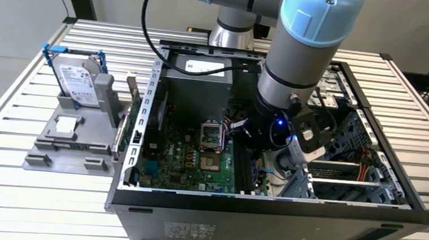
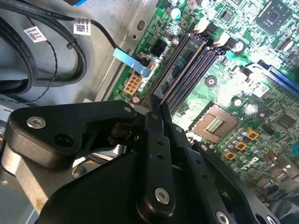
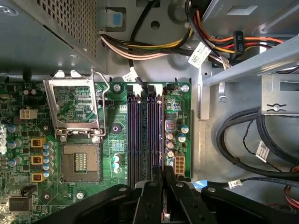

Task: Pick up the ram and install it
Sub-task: 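Insert the ram into the slot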

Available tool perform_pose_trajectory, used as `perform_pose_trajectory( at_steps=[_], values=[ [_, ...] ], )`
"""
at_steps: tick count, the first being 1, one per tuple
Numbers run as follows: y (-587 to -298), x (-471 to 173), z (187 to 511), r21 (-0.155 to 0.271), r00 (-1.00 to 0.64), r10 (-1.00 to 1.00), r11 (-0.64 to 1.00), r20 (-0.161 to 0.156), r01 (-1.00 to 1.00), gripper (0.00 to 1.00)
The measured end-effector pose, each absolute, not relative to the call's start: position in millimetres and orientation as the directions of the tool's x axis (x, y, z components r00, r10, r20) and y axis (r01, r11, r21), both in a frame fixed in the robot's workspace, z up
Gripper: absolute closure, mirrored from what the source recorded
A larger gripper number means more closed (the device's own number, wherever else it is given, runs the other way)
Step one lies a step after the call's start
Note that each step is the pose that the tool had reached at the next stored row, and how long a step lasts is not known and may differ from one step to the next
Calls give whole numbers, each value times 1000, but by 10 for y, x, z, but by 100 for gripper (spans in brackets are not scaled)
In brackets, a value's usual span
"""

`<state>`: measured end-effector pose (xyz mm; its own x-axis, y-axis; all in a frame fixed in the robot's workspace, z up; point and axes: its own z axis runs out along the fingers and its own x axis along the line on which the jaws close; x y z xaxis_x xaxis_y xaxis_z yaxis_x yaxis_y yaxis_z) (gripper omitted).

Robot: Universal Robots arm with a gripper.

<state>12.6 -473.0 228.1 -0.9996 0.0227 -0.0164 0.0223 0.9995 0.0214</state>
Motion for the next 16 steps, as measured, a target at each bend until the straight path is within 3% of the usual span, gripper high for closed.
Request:
perform_pose_trajectory(
  at_steps=[16],
  values=[
    [-4738, 123, 2190, 22, -999, 30, 999, -16, 29, 100]
  ],
)
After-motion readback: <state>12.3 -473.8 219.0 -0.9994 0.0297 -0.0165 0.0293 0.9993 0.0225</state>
